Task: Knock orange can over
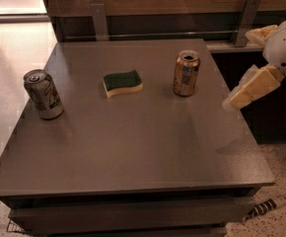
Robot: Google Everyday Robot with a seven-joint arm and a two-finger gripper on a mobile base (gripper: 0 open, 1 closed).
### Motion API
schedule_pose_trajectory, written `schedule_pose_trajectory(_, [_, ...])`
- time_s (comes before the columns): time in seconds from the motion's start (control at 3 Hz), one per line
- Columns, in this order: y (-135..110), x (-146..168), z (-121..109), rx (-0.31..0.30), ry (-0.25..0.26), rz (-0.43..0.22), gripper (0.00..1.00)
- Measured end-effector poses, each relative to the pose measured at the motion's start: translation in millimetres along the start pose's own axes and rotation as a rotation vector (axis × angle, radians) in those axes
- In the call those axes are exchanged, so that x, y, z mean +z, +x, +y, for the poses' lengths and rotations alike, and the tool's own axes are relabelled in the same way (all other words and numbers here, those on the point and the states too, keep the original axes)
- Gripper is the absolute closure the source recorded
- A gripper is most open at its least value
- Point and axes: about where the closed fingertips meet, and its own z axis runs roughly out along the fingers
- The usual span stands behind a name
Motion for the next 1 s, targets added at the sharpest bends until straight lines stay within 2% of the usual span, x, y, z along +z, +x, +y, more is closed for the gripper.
schedule_pose_trajectory(0.33, [-17.8, 28.1, -33.8, 0.045, 0.074, -0.228, 0.0])
schedule_pose_trajectory(0.67, [-22.4, 44.3, -49.9, 0.08, 0.105, -0.34, 0.0])
schedule_pose_trajectory(1.0, [-13.1, 64.8, -54.2, 0.155, 0.073, -0.422, 0.0])
